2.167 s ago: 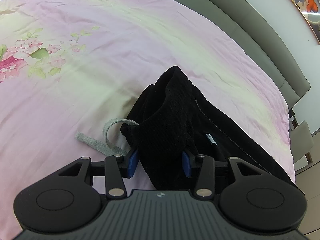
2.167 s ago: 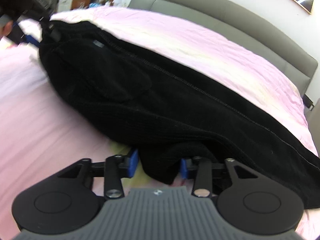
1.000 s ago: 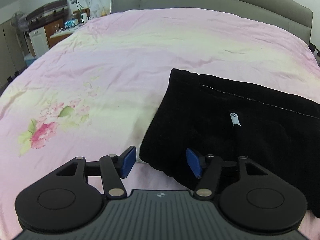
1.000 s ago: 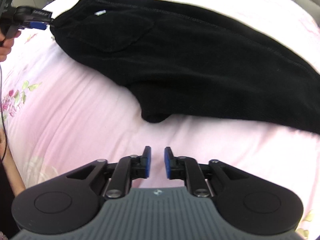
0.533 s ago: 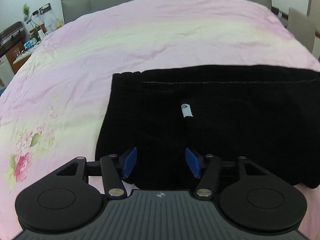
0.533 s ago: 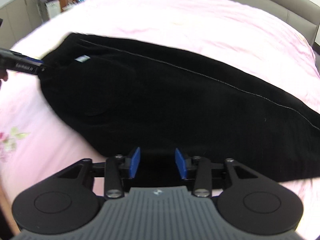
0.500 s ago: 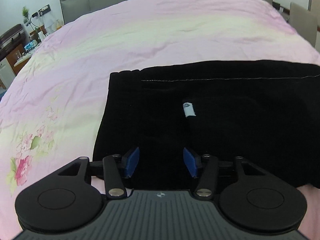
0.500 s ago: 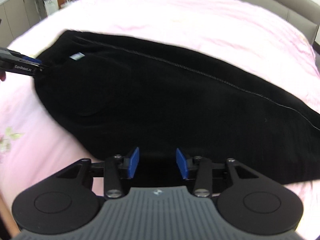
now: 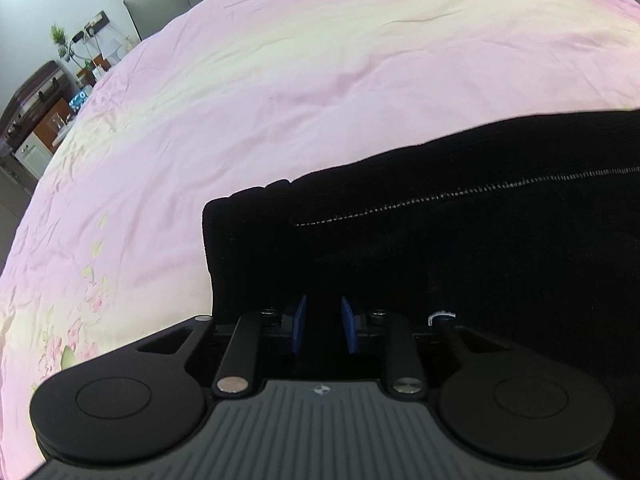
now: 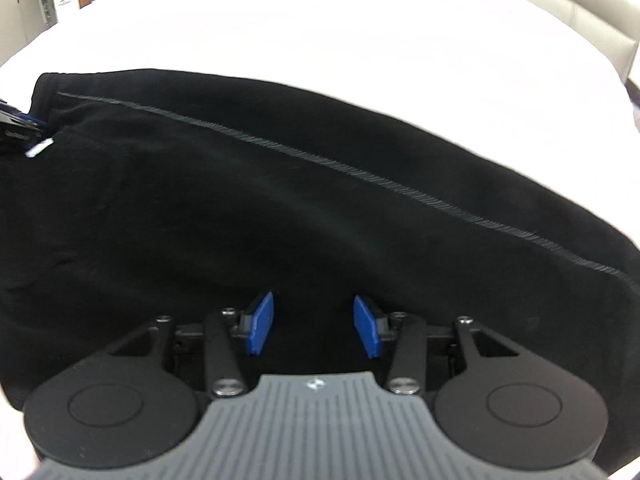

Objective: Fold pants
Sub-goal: 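Grasp the pants waistband with the left gripper while the right gripper grasps the leg hem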

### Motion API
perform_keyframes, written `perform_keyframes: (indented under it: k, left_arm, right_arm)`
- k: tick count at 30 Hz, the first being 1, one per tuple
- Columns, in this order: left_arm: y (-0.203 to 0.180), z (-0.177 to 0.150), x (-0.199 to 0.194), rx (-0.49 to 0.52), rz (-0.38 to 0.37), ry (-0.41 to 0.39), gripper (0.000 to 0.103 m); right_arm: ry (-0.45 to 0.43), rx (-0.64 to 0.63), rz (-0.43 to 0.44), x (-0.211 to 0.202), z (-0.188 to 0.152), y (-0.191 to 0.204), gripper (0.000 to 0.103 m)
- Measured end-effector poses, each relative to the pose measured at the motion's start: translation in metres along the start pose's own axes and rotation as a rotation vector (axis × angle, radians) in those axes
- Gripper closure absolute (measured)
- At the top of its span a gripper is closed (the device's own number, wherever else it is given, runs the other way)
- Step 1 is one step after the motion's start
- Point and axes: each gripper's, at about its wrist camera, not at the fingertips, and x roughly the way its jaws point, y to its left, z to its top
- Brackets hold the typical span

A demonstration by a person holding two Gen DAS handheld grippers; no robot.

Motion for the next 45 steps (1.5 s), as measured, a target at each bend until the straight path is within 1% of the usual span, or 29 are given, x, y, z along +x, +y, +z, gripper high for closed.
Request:
perform_keyframes:
  k: [1, 2, 3, 5, 6, 7, 8, 9, 11, 12, 13, 14, 15, 17, 19, 21, 23, 26, 27, 28, 29, 32, 33, 36, 37, 39, 42, 43, 45]
  left_arm:
    - [0.004, 0.002, 0.0, -0.01, -0.011, 0.01, 0.075]
    - [0.007, 0.003, 0.001, -0.014, -0.021, 0.02, 0.075]
    - [0.008, 0.003, 0.0, -0.008, -0.029, 0.025, 0.075]
    - [0.01, 0.001, -0.002, 0.016, -0.038, 0.027, 0.076]
    - [0.01, 0.001, -0.003, 0.02, -0.041, 0.029, 0.076]
    - [0.012, 0.0, -0.006, 0.022, -0.044, 0.031, 0.076]
    - [0.013, -0.001, -0.009, 0.029, -0.043, 0.034, 0.076]
    - [0.013, 0.0, -0.012, 0.035, -0.042, 0.035, 0.076]
    - [0.014, 0.001, -0.022, 0.047, -0.057, 0.033, 0.067]
    - [0.014, 0.001, -0.029, 0.049, -0.066, 0.03, 0.059]
    - [0.014, 0.001, -0.036, 0.046, -0.075, 0.026, 0.051]
    - [0.014, 0.002, -0.045, 0.042, -0.076, 0.019, 0.046]
    - [0.013, 0.001, -0.053, 0.039, -0.073, 0.008, 0.04]
    - [0.01, 0.002, -0.071, 0.026, -0.086, -0.019, 0.037]
    - [0.007, 0.004, -0.084, -0.002, -0.114, -0.034, 0.036]
    - [-0.002, 0.012, -0.095, -0.042, -0.148, -0.042, 0.036]
    - [-0.009, 0.016, -0.101, -0.074, -0.178, -0.048, 0.035]
    - [-0.025, 0.022, -0.104, -0.108, -0.197, -0.029, 0.035]
    - [-0.029, 0.022, -0.105, -0.118, -0.206, -0.021, 0.035]
    - [-0.046, 0.025, -0.108, -0.124, -0.225, -0.009, 0.035]
    - [-0.054, 0.026, -0.108, -0.12, -0.241, -0.002, 0.035]
    - [-0.077, 0.026, -0.111, -0.08, -0.257, 0.011, 0.035]
    - [-0.085, 0.027, -0.112, -0.068, -0.262, 0.022, 0.035]
    - [-0.107, 0.027, -0.116, -0.041, -0.29, 0.043, 0.035]
    - [-0.112, 0.029, -0.109, -0.031, -0.303, 0.049, 0.035]
    - [-0.126, 0.03, -0.114, -0.003, -0.319, 0.061, 0.035]
    - [-0.146, 0.033, -0.112, 0.049, -0.318, 0.08, 0.035]
    - [-0.152, 0.033, -0.113, 0.06, -0.316, 0.082, 0.035]
    - [-0.163, 0.033, -0.113, 0.086, -0.312, 0.089, 0.035]
  right_arm:
    - [0.004, -0.002, -0.041, 0.0, -0.002, -0.011, 0.062]
    - [0.012, 0.011, -0.06, -0.001, -0.006, -0.028, 0.062]
    - [0.022, 0.045, -0.07, -0.003, -0.012, -0.047, 0.062]
    - [0.049, 0.135, -0.134, -0.006, -0.027, -0.093, 0.062]
    - [0.056, 0.181, -0.148, -0.01, -0.035, -0.115, 0.063]
    - [0.055, 0.229, -0.145, -0.016, -0.043, -0.137, 0.082]
    - [0.052, 0.257, -0.141, -0.022, -0.047, -0.153, 0.095]
    - [0.055, 0.277, -0.152, -0.03, -0.051, -0.167, 0.103]
    - [0.046, 0.321, -0.172, -0.048, -0.056, -0.192, 0.103]
    - [0.049, 0.324, -0.208, -0.058, -0.059, -0.203, 0.085]
    - [0.051, 0.316, -0.25, -0.066, -0.063, -0.212, 0.051]
    - [0.045, 0.32, -0.28, -0.077, -0.069, -0.226, 0.044]
    - [0.04, 0.352, -0.287, -0.087, -0.076, -0.243, 0.043]
    - [0.022, 0.479, -0.284, -0.106, -0.092, -0.282, 0.043]
    - [-0.032, 0.651, -0.271, -0.13, -0.117, -0.325, 0.041]
    - [-0.112, 0.873, -0.221, -0.148, -0.146, -0.368, 0.04]
    - [-0.162, 1.037, -0.174, -0.155, -0.17, -0.402, 0.04]
    - [-0.187, 1.203, -0.126, -0.151, -0.195, -0.449, 0.04]
    - [-0.191, 1.232, -0.109, -0.147, -0.201, -0.456, 0.04]
    - [-0.191, 1.252, -0.094, -0.144, -0.207, -0.466, 0.04]
    - [-0.186, 1.26, -0.081, -0.14, -0.22, -0.477, 0.041]
    - [-0.196, 1.284, -0.055, -0.118, -0.227, -0.487, 0.043]
    - [-0.203, 1.3, -0.033, -0.113, -0.229, -0.491, 0.043]
    - [-0.234, 1.349, 0.035, -0.091, -0.237, -0.505, 0.049]
    - [-0.241, 1.368, 0.057, -0.08, -0.241, -0.508, 0.05]
    - [-0.261, 1.399, 0.081, -0.069, -0.246, -0.509, 0.05]
    - [-0.291, 1.417, 0.09, -0.062, -0.247, -0.508, 0.052]
    - [-0.295, 1.403, 0.083, -0.062, -0.243, -0.507, 0.058]
    - [-0.29, 1.371, 0.059, -0.063, -0.233, -0.506, 0.062]
